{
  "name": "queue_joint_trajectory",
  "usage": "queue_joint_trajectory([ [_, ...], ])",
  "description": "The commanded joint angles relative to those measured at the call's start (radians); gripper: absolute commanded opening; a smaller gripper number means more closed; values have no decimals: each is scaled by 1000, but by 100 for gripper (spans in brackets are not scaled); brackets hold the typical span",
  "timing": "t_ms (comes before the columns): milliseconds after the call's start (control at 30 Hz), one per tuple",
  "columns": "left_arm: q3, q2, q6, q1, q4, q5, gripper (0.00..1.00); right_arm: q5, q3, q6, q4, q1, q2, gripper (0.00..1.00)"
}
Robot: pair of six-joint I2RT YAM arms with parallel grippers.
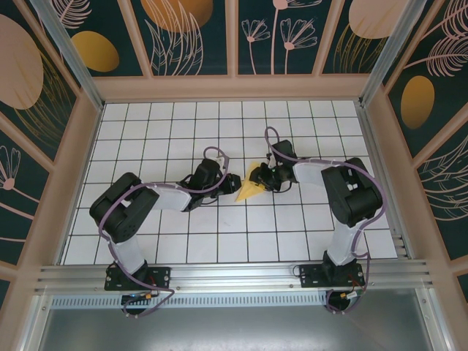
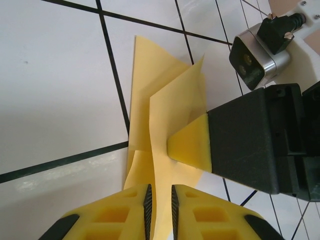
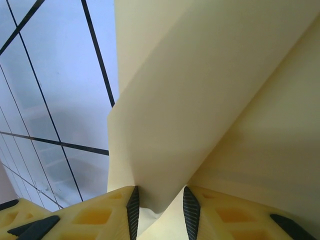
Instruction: Fold a paper plane with a square sheet of paper (pick it up from the middle)
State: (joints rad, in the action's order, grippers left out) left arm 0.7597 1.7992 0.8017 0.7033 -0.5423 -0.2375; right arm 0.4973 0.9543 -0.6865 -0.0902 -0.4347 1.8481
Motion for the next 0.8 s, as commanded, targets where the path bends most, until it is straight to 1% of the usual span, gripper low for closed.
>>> queue_joint_trajectory([
  [0,34,31,19,-1,-26,-34,18,-185,-44,57,-209,-3,119,37],
  [167,57,64,32,-1,-50,-88,11,-220,-16,57,-262,-7,150,38],
  [300,64,87,38,-1,-65,-126,7,-235,-6,48,-284,-9,166,35],
  [400,74,103,33,1,-72,-157,6,-236,3,47,-294,-12,177,33],
  [500,93,121,24,2,-44,-165,6,-233,8,47,-299,-16,187,32],
  [767,129,156,7,2,25,-159,4,-215,15,44,-295,-19,203,36],
])
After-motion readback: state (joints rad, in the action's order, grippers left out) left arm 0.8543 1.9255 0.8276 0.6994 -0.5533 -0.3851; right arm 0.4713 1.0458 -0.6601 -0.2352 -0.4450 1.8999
